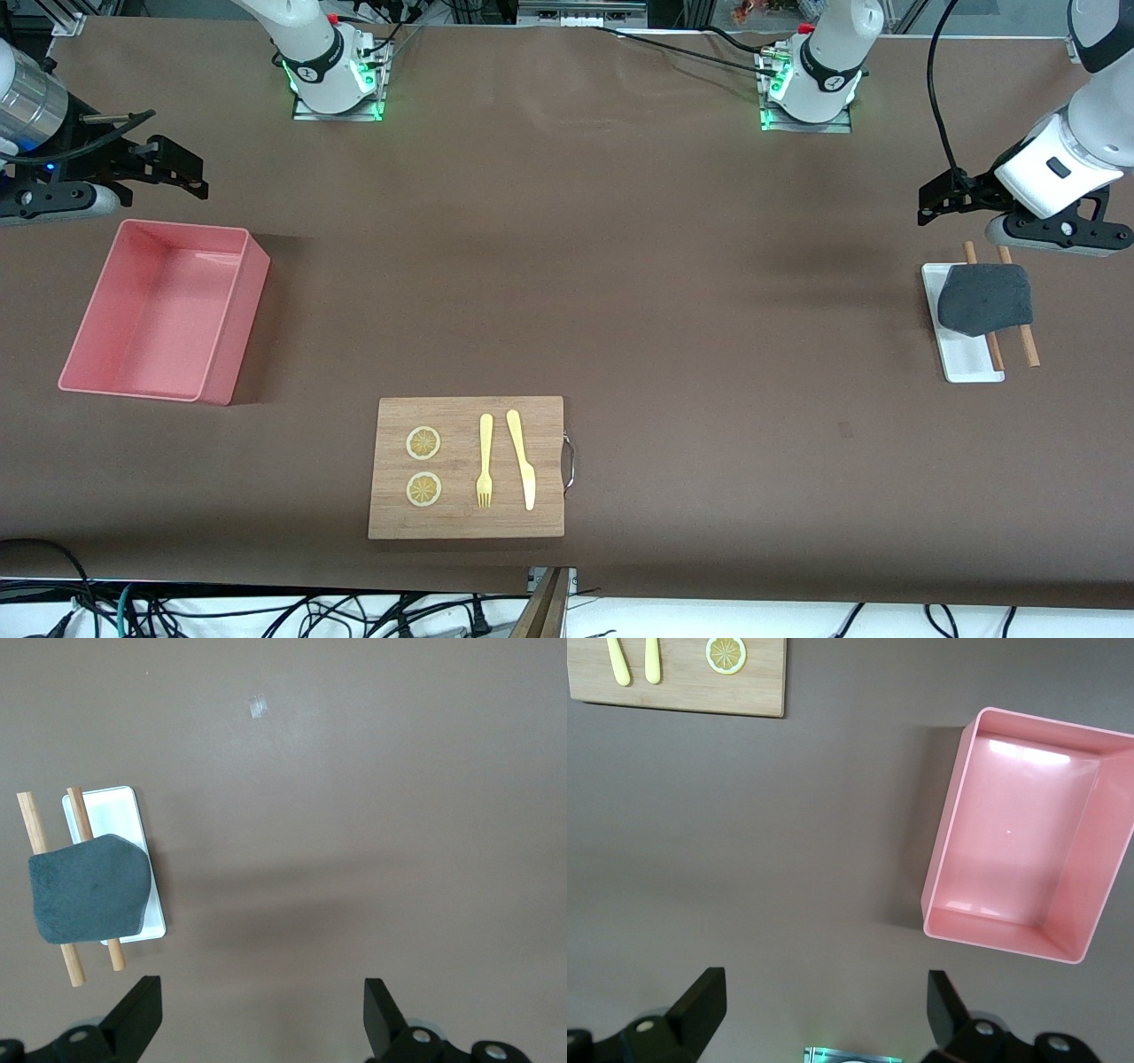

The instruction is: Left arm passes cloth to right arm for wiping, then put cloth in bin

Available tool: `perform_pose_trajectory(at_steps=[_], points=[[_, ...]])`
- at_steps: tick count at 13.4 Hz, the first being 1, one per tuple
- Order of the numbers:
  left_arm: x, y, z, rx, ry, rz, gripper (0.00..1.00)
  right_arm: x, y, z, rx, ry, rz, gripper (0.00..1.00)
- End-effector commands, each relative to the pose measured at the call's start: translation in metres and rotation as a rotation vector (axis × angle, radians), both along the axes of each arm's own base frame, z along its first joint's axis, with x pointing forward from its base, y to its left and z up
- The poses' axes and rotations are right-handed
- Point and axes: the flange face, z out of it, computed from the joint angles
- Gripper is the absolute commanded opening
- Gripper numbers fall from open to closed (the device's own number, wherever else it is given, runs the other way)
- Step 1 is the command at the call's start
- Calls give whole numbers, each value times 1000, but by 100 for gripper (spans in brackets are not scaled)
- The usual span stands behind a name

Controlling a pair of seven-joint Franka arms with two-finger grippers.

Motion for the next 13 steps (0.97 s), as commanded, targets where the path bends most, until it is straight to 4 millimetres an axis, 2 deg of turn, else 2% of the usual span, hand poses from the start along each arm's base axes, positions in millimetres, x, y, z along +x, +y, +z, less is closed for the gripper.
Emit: perform_pose_trajectory(at_steps=[1, 10, 12, 13], points=[[0, -4, 2, -6, 9, -6, 100, 1, -3, 5, -14, 3, 5, 100], [-7, -4, 1, 8, 82, -54, 100, 2, -3, 4, -14, 5, 2, 100], [-9, -3, -8, 56, 150, -116, 100, 2, -3, 4, -14, 5, 2, 100], [-4, -5, -23, 73, 180, -168, 100, 2, -3, 4, -14, 3, 5, 100]])
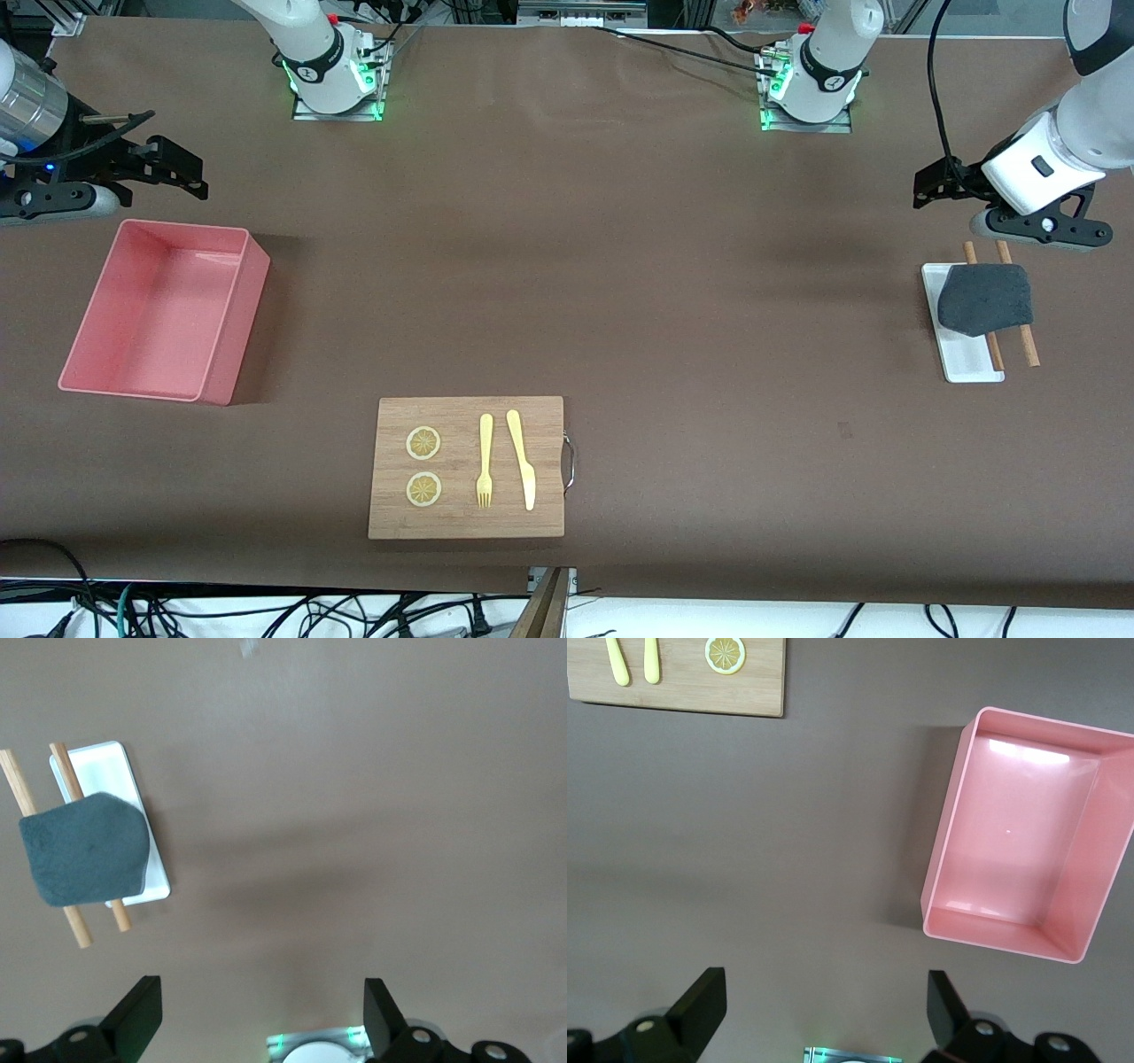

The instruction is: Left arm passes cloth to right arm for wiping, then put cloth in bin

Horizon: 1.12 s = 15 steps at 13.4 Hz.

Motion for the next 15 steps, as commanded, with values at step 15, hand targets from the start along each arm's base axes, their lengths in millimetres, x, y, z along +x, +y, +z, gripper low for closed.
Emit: perform_pose_trajectory(at_steps=[15], points=[[90, 9, -295, 466, 366, -684, 100, 2, -3, 5, -13, 0, 8, 100]])
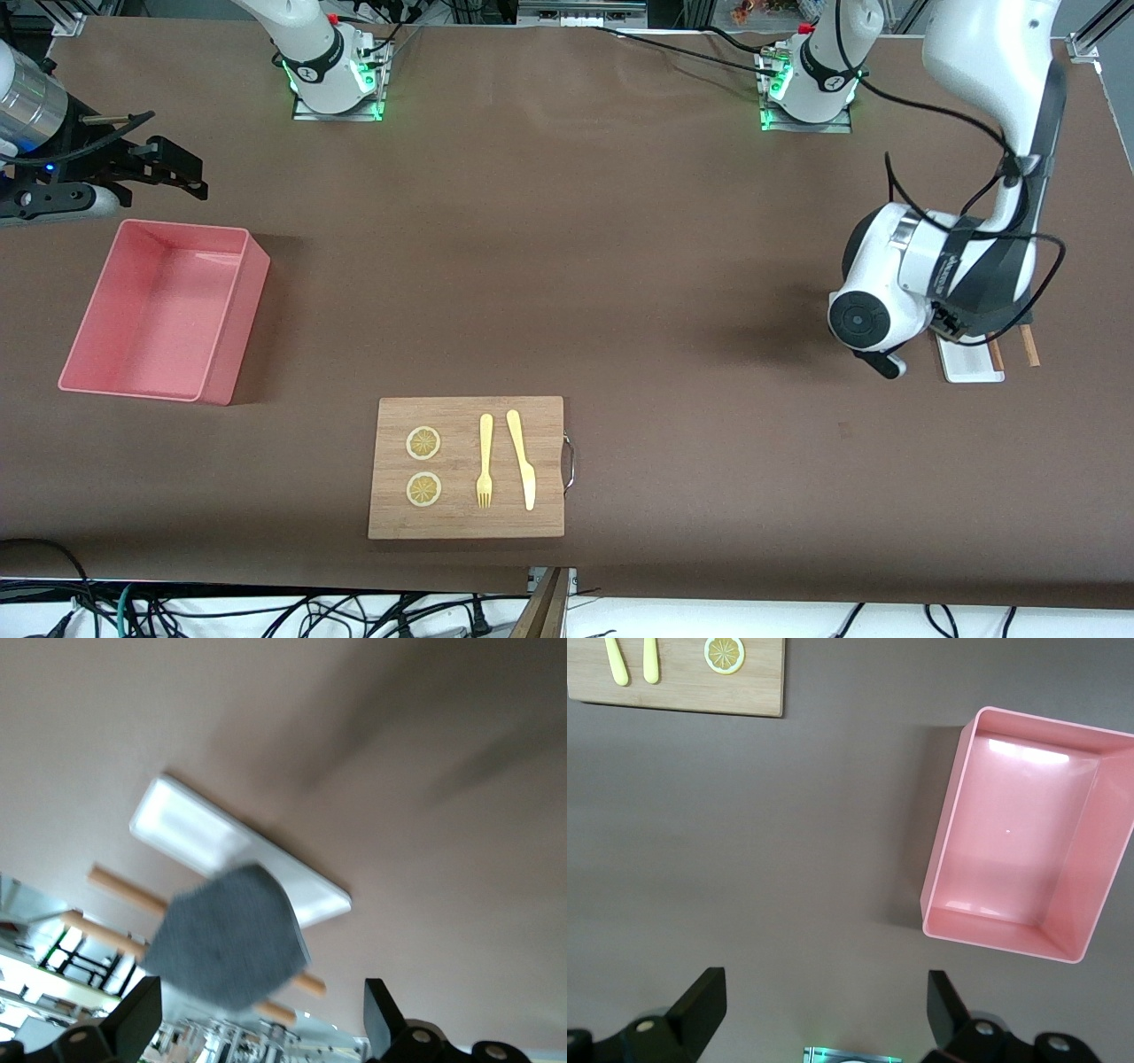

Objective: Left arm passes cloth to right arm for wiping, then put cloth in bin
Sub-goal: 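Lower the left gripper onto the grey cloth on the white stand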

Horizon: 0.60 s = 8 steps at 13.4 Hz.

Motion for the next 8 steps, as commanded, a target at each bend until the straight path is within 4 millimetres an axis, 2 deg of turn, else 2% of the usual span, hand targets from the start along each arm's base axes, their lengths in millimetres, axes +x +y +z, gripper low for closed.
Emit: perform_pose_trajectory(at_steps=[1, 2, 3, 6, 8], points=[[3, 47, -28, -83, 30, -72, 100, 2, -3, 5, -12, -1, 8, 100], [1, 56, -44, -106, 43, -83, 100, 1, -3, 5, -12, 1, 8, 100], [-1, 77, -48, -116, 39, -56, 100, 1, -3, 5, -12, 2, 8, 100], [-7, 106, -65, -152, 46, 10, 100, 1, -3, 5, -12, 2, 8, 100], [-7, 106, -72, -163, 45, 4, 94, 2, -3, 5, -12, -1, 8, 100]])
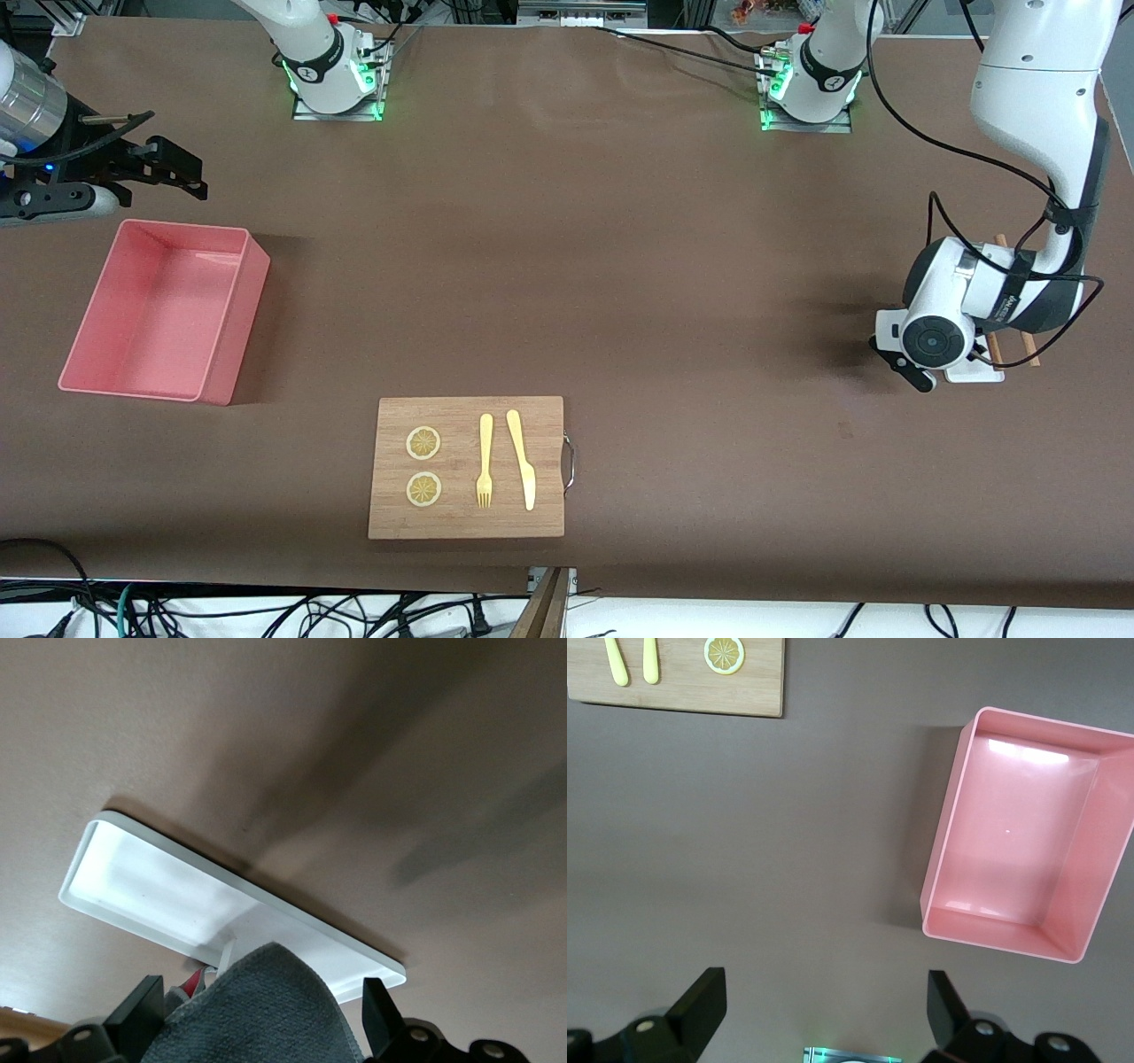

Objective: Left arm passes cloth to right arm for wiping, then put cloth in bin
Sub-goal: 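Lower the left gripper onto the grey cloth on the white stand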

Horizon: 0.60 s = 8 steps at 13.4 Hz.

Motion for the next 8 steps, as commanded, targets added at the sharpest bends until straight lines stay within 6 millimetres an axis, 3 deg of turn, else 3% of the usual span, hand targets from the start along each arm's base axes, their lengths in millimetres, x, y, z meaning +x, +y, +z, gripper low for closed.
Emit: perform_pose_trajectory(at_steps=[1, 2, 3, 8], points=[[0, -5, -4, -29, 10, -28, 85, 1, -2, 5, -12, 0, 8, 100], [-1, -5, -7, -40, 34, -55, 72, 1, -2, 5, -12, 0, 8, 100], [0, -5, -8, -52, 48, -86, 66, 1, -2, 5, -12, 1, 8, 100], [2, 0, -7, -63, 54, -101, 62, 2, -3, 4, -12, 3, 7, 100]])
